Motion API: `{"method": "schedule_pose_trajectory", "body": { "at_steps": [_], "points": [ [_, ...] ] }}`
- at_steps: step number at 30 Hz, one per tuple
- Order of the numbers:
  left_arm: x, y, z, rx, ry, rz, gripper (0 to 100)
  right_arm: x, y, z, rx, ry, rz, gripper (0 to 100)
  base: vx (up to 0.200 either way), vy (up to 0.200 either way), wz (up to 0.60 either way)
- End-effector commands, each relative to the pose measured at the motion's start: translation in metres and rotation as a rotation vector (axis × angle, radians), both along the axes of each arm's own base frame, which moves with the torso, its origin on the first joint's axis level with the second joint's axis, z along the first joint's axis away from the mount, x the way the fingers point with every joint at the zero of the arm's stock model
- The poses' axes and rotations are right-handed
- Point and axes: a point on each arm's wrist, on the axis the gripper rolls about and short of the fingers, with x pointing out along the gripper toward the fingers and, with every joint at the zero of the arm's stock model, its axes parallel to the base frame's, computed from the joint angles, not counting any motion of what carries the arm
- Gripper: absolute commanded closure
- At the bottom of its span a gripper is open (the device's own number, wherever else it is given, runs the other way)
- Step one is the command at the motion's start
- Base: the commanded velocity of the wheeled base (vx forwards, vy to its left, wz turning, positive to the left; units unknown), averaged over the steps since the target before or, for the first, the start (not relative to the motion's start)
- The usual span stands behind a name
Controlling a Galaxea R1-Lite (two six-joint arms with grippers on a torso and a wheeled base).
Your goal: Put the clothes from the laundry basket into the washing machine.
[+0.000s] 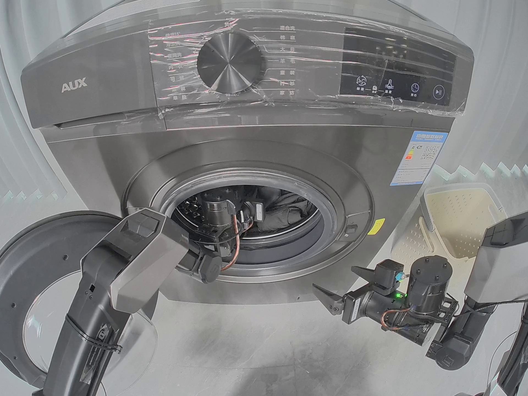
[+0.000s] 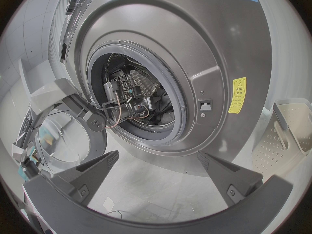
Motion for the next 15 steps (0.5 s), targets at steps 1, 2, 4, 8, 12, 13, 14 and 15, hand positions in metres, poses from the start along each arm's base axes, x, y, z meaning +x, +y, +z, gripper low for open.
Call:
{"method": "schedule_pose_trajectory", "body": {
  "at_steps": [1, 2, 4, 8, 12, 13, 14, 15],
  "points": [
    [0.0192, 0.0015, -0.0131, -0.035, -0.041, 0.050, 100, 0.0004, 0.0004, -0.0003, 0.001, 0.001, 0.000, 0, 0.000, 0.000, 0.00],
    [0.0218, 0.0023, -0.0134, -0.040, -0.049, 0.059, 100, 0.0004, 0.0004, -0.0003, 0.001, 0.001, 0.000, 0, 0.000, 0.000, 0.00],
    [0.0242, 0.0031, -0.0152, -0.043, -0.054, 0.067, 100, 0.0004, 0.0004, -0.0003, 0.001, 0.001, 0.000, 0, 0.000, 0.000, 0.00],
    [0.0239, 0.0033, -0.0165, -0.041, -0.050, 0.067, 100, 0.0004, 0.0004, -0.0008, 0.000, 0.002, 0.000, 0, 0.000, 0.000, 0.00],
    [0.0230, 0.0019, -0.0143, -0.042, -0.053, 0.064, 100, 0.0005, 0.0005, -0.0012, -0.001, 0.003, 0.000, 0, 0.000, 0.000, 0.00],
    [0.0217, 0.0006, -0.0143, -0.041, -0.050, 0.061, 100, 0.0005, 0.0004, -0.0012, -0.001, 0.003, -0.001, 0, 0.000, 0.000, 0.00],
    [0.0206, 0.0002, -0.0158, -0.038, -0.044, 0.059, 0, 0.0003, 0.0003, -0.0018, -0.003, 0.006, 0.000, 0, 0.000, 0.000, 0.00],
    [0.0196, -0.0002, -0.0160, -0.038, -0.041, 0.058, 0, 0.0003, 0.0003, -0.0018, -0.003, 0.006, 0.000, 0, 0.000, 0.000, 0.00]
  ]
}}
